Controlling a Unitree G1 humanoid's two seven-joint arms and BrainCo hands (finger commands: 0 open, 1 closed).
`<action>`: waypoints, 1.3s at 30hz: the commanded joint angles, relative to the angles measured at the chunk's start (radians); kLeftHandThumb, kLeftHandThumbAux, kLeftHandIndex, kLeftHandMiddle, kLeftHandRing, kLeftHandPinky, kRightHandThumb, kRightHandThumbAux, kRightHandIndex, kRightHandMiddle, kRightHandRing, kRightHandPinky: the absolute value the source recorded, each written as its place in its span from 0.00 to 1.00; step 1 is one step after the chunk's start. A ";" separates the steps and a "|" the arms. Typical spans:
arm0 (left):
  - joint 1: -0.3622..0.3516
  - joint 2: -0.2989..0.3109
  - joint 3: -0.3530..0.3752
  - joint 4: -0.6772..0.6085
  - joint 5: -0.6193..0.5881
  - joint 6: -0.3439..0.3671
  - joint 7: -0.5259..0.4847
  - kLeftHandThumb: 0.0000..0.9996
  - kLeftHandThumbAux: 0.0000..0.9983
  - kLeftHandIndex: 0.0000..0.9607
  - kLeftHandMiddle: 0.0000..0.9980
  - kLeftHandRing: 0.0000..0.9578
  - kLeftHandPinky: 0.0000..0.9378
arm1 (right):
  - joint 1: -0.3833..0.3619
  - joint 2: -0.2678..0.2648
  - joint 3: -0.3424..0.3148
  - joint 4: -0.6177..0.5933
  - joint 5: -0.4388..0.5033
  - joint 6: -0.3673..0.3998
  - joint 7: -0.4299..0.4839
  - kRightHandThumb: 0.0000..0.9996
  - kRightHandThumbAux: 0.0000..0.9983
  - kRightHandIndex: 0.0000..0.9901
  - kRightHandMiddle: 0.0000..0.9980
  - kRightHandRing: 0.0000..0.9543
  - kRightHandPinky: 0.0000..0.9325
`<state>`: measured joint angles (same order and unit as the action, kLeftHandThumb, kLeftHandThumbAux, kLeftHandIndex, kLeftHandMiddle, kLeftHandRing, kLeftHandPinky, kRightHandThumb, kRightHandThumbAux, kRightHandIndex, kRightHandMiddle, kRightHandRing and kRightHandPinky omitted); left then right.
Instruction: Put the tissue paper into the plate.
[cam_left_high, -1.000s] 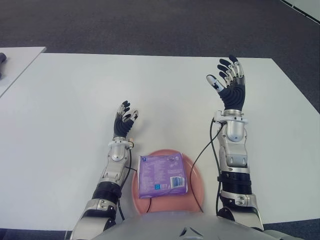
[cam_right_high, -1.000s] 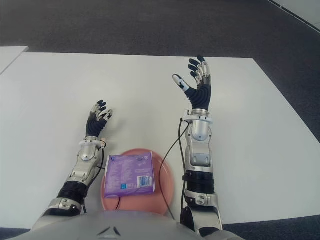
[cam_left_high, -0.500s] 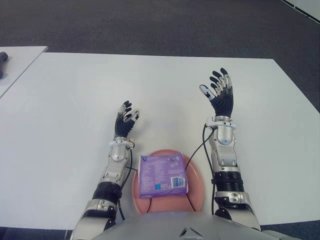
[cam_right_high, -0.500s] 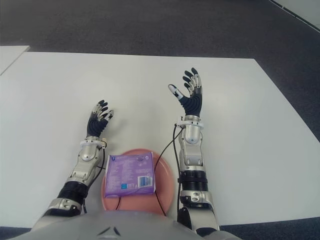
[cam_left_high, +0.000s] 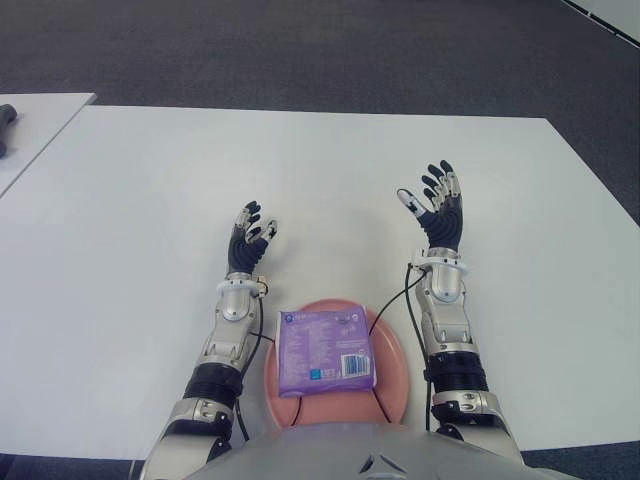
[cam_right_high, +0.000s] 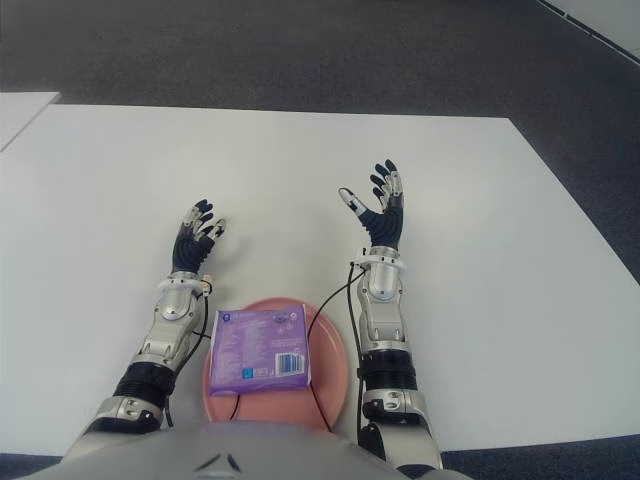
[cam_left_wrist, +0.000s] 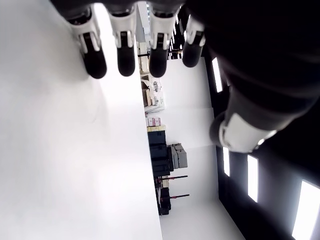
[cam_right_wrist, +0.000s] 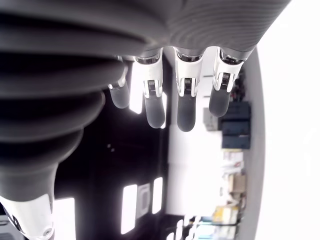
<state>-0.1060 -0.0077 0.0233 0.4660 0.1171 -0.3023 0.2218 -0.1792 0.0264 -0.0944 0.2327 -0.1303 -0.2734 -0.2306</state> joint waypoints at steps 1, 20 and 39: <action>-0.002 0.011 0.002 -0.015 -0.001 0.025 -0.014 0.29 0.66 0.13 0.13 0.13 0.16 | 0.031 0.003 0.010 0.051 -0.003 -0.014 -0.007 0.20 0.71 0.07 0.15 0.16 0.15; -0.008 0.024 0.004 -0.027 -0.007 0.034 -0.019 0.29 0.67 0.12 0.13 0.13 0.17 | 0.028 -0.031 0.006 0.336 0.020 -0.226 0.010 0.17 0.74 0.05 0.08 0.09 0.11; -0.019 0.028 0.008 -0.039 -0.009 0.031 -0.015 0.26 0.65 0.12 0.13 0.13 0.16 | 0.027 -0.057 -0.006 0.494 0.026 -0.377 0.001 0.14 0.75 0.02 0.04 0.05 0.08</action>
<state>-0.1254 0.0121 0.0247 0.4316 0.1153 -0.2807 0.2218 -0.1961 -0.0250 -0.0963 0.6824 -0.1128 -0.6379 -0.2346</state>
